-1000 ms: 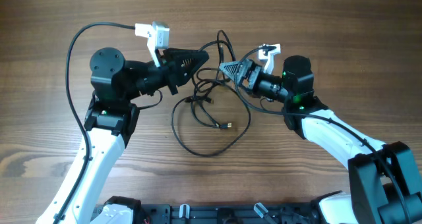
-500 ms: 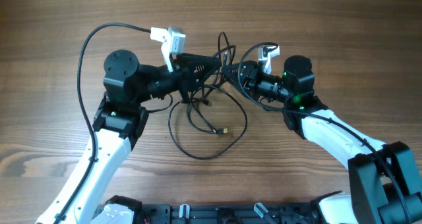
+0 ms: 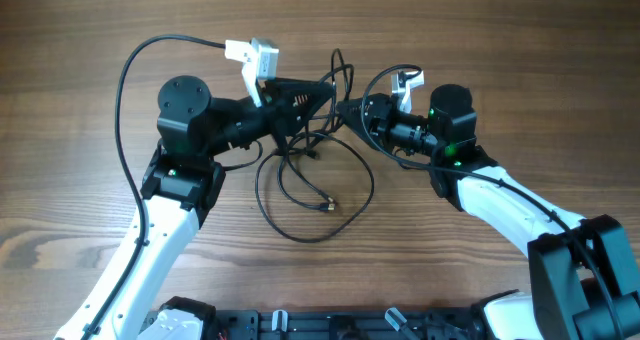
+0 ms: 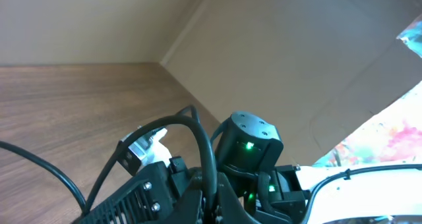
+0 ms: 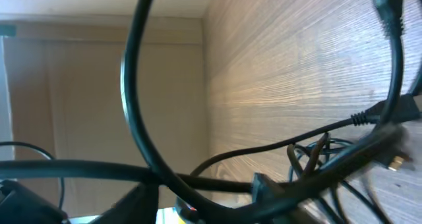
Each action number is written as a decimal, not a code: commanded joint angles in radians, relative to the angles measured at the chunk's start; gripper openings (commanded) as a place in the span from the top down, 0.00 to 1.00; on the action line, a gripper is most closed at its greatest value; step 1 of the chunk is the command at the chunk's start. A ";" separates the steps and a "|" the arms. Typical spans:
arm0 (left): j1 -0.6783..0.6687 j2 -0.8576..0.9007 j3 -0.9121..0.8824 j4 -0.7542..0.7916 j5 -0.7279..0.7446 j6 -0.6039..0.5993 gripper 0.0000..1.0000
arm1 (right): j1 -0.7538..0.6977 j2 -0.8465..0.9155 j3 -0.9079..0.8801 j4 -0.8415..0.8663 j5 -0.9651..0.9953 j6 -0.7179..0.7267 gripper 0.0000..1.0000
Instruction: Untangle cables
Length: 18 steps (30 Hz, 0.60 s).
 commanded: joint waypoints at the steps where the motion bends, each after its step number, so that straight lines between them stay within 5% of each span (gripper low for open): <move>1: -0.003 -0.006 0.009 0.018 -0.015 0.020 0.96 | 0.007 0.001 0.008 -0.045 0.034 -0.042 0.40; 8: -0.003 -0.006 0.009 0.043 -0.054 0.007 0.96 | 0.007 0.001 0.008 -0.060 0.160 0.000 0.34; 13: -0.003 -0.006 0.009 0.043 -0.126 -0.022 0.96 | 0.007 0.001 0.008 -0.058 0.226 0.021 0.41; 18: -0.003 -0.006 0.009 0.037 -0.161 -0.021 0.96 | 0.007 0.001 0.008 -0.048 0.234 0.089 0.22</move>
